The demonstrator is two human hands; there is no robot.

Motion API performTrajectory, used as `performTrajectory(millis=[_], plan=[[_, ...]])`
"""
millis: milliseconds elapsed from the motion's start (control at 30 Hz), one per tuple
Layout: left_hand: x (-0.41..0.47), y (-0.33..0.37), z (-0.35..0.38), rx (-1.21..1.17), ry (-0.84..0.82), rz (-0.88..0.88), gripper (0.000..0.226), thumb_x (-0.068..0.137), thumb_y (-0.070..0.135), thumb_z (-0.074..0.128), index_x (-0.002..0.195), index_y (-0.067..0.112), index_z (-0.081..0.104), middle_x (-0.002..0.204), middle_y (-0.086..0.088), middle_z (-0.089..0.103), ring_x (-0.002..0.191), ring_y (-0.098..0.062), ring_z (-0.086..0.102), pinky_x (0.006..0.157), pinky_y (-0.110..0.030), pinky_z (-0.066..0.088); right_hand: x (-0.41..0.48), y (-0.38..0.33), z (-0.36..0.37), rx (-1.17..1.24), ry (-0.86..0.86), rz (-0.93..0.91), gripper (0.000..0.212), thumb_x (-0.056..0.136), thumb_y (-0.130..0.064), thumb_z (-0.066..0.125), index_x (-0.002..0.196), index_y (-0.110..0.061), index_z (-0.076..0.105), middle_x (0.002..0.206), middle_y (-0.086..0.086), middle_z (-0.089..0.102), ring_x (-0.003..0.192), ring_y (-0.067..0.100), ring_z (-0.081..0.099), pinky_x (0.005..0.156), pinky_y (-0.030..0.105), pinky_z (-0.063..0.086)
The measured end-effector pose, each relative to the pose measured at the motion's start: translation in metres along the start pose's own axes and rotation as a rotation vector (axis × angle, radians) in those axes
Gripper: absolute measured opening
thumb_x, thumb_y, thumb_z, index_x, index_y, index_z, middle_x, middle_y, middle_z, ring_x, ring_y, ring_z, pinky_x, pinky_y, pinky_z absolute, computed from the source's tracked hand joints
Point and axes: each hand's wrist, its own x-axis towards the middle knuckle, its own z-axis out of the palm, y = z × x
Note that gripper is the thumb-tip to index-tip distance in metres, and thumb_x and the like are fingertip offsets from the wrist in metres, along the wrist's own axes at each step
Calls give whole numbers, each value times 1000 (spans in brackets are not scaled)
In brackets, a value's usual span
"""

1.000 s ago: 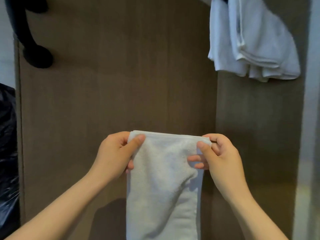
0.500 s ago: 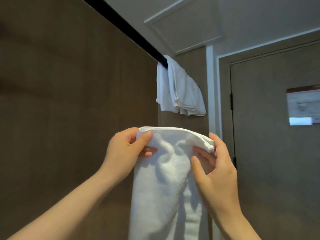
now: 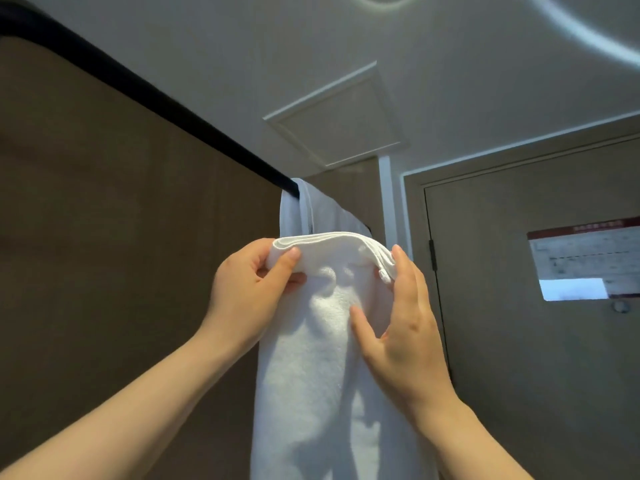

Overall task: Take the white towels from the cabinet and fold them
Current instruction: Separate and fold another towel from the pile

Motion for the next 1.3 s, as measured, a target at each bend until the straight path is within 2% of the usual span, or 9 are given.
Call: performTrajectory(millis=[133, 333, 533, 633, 767, 933, 1000, 1133, 1300], plan=[[26, 6, 3, 125, 71, 82, 14, 95, 20, 60, 96, 16, 73, 88, 2, 74, 79, -13, 73, 79, -48, 59, 32, 13, 14, 46, -29, -75, 85, 88, -25, 70, 155, -9, 19, 156, 10, 30, 138, 14, 31, 102, 15, 32], [68, 20, 4, 337, 179, 224, 13, 95, 25, 59, 93, 20, 71, 82, 7, 73, 77, -6, 70, 78, -44, 58, 79, 25, 43, 172, 11, -153, 84, 91, -28, 65, 156, -10, 15, 159, 8, 25, 141, 9, 22, 108, 16, 24], [110, 28, -5, 561, 199, 338, 26, 88, 41, 53, 94, 20, 67, 82, 4, 71, 80, -18, 69, 75, -46, 55, 124, 17, 81, 279, 82, -164, 82, 92, -26, 64, 155, -9, 14, 159, 9, 23, 137, 14, 28, 101, 22, 31], [130, 31, -18, 626, 227, 364, 37, 86, 45, 51, 90, 12, 66, 80, -3, 71, 79, -24, 69, 74, -47, 55, 144, 10, 103, 320, 98, -168, 82, 92, -25, 64, 155, -8, 15, 159, 10, 24, 135, 13, 30, 100, 27, 36], [153, 24, -38, 673, 237, 375, 46, 84, 49, 50, 85, 5, 63, 80, -11, 69, 78, -30, 68, 74, -50, 54, 162, -1, 132, 374, 119, -154, 80, 92, -23, 63, 155, -8, 16, 158, 14, 25, 140, 20, 31, 106, 31, 33], [175, 27, -47, 671, 199, 334, 37, 89, 47, 52, 90, 14, 68, 80, -3, 73, 80, -21, 72, 80, -46, 57, 184, -9, 165, 428, 138, -117, 79, 92, -33, 56, 155, -7, 15, 158, 16, 24, 142, 29, 30, 110, 39, 32], [182, 32, -44, 671, 190, 342, 31, 96, 41, 53, 92, 14, 67, 82, -3, 73, 76, -15, 72, 80, -44, 58, 194, -9, 173, 454, 138, -107, 80, 93, -29, 59, 155, -9, 13, 160, 13, 21, 145, 24, 24, 113, 34, 27], [196, 43, -37, 734, 213, 368, 28, 97, 39, 51, 91, 15, 66, 84, -5, 73, 77, -14, 72, 81, -42, 58, 214, -5, 179, 518, 206, -143, 75, 94, -26, 58, 154, -7, 17, 157, 11, 25, 140, 20, 26, 101, 12, 19], [219, 48, -31, 854, 269, 379, 39, 97, 42, 48, 109, 8, 61, 99, -12, 71, 79, -19, 73, 85, -45, 57, 238, 2, 184, 664, 205, -156, 63, 101, -27, 46, 154, -5, 20, 157, 14, 27, 142, 24, 30, 110, 22, 22]])
